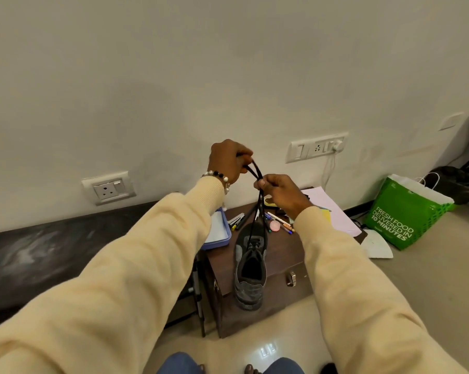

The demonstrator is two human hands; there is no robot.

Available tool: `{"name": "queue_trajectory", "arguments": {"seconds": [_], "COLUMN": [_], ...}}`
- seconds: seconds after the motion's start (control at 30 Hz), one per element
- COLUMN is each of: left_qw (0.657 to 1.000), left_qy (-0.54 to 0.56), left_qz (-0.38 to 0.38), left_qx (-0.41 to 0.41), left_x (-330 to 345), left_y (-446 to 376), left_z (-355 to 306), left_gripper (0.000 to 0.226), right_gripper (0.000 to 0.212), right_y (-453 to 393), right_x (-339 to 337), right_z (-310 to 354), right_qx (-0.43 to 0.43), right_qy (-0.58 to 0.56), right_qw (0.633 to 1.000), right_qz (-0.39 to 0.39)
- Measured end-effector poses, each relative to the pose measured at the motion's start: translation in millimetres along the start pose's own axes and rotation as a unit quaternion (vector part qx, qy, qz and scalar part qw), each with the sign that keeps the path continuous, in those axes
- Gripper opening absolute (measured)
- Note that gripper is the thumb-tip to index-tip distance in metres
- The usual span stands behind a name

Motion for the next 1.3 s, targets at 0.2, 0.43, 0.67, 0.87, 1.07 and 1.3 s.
{"name": "queue_trajectory", "arguments": {"seconds": [0.2, 0.43, 0.67, 0.87, 1.07, 1.3], "left_qw": [0.956, 0.843, 0.884, 0.977, 0.984, 0.950], "left_qy": [0.173, 0.429, 0.394, 0.150, -0.078, -0.198], "left_qz": [-0.033, 0.029, 0.034, 0.051, 0.158, 0.229], "left_qx": [-0.235, -0.323, -0.251, -0.146, -0.020, 0.073], "left_x": [53.5, 135.0, 123.3, 92.2, 82.1, 88.1], "left_y": [56.7, 90.9, 83.4, 64.1, 46.7, 42.0], "left_z": [93.9, 84.1, 88.9, 93.6, 67.4, 53.1], "left_gripper": [0.016, 0.023, 0.019, 0.009, 0.021, 0.024], "right_gripper": [0.020, 0.018, 0.020, 0.024, 0.017, 0.017], "right_y": [-7.5, -11.9, -20.4, -18.4, -23.7, -13.6], "right_x": [-14.3, -17.9, -27.7, -31.1, -1.4, 54.4], "right_z": [22.1, 23.5, 4.8, -34.9, -98.5, -123.9], "right_qx": [-0.051, -0.096, -0.072, -0.009, 0.052, 0.093], "right_qy": [0.214, 0.296, 0.183, 0.034, -0.057, -0.168], "right_qw": [0.975, 0.950, 0.979, 0.994, 0.993, 0.981], "right_qz": [-0.029, -0.029, -0.053, -0.103, -0.094, -0.033]}}
Point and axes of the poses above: each hand's wrist, its own y-axis away from the middle knuckle, its own x-axis out of the palm, z = x × y, the point moved 9 cm from there along -y, towards the middle knuckle, and after that the axes turned 10 degrees about x, right-handed, at the moved point
